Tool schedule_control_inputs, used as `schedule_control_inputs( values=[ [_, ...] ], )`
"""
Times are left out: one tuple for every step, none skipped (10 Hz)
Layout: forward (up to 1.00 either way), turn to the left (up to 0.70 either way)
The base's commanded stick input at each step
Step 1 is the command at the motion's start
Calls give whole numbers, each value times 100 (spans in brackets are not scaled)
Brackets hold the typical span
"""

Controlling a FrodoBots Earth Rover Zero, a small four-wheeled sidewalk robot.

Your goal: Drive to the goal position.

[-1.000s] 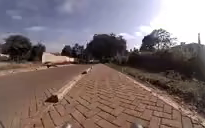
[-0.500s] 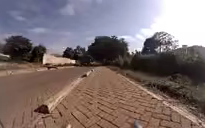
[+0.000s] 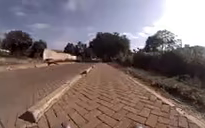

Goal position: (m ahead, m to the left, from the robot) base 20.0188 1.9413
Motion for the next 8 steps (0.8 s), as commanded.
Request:
schedule_control_inputs(
  values=[
    [70, 0],
    [70, 0],
    [70, 0],
    [70, 0],
    [70, 0],
    [70, 0],
    [70, 0],
    [70, 0]
  ],
)
